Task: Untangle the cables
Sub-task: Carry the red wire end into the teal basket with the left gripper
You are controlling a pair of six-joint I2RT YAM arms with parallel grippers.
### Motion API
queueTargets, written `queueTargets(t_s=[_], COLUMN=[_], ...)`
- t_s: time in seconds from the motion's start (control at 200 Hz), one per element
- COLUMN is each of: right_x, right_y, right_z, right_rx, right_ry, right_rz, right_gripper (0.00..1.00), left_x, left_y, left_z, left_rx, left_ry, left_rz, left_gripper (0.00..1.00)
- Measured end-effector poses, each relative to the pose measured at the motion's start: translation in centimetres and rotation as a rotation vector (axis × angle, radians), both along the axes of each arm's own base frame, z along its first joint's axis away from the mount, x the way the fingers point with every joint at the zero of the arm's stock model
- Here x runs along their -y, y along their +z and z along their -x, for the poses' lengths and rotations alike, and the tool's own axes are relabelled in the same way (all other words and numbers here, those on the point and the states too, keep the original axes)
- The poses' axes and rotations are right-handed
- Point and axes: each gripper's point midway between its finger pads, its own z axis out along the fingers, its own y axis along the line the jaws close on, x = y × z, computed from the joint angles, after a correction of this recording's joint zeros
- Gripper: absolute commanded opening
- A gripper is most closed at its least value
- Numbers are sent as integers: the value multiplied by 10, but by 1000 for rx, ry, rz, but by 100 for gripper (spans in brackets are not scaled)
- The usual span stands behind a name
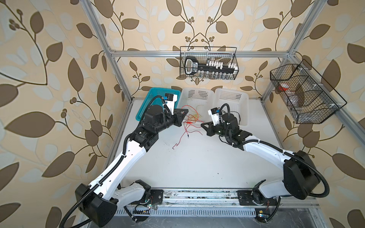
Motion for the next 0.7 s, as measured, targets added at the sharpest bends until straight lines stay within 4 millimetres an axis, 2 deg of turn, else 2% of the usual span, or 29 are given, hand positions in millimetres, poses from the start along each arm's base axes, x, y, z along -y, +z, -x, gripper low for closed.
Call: queueTargets(t_s=[0.18,0.34,0.54,0.7], right_x=[17,26,31,54], right_y=[-22,-52,-76,-107], right_z=[-21,-31,-24,-6], right_rx=[-62,-132,-179,-249], right_ry=[-54,-85,-92,-128], right_rz=[-12,4,29,65], right_gripper=[0,0,0,0], left_x=[2,3,-10,-30], left_y=[1,3,4,25], left_z=[2,4,1,-7], left_rx=[1,7,23,84], left_ry=[-15,-28,44,164], left_rz=[4,8,-42,-102], left_gripper=[0,0,0,0])
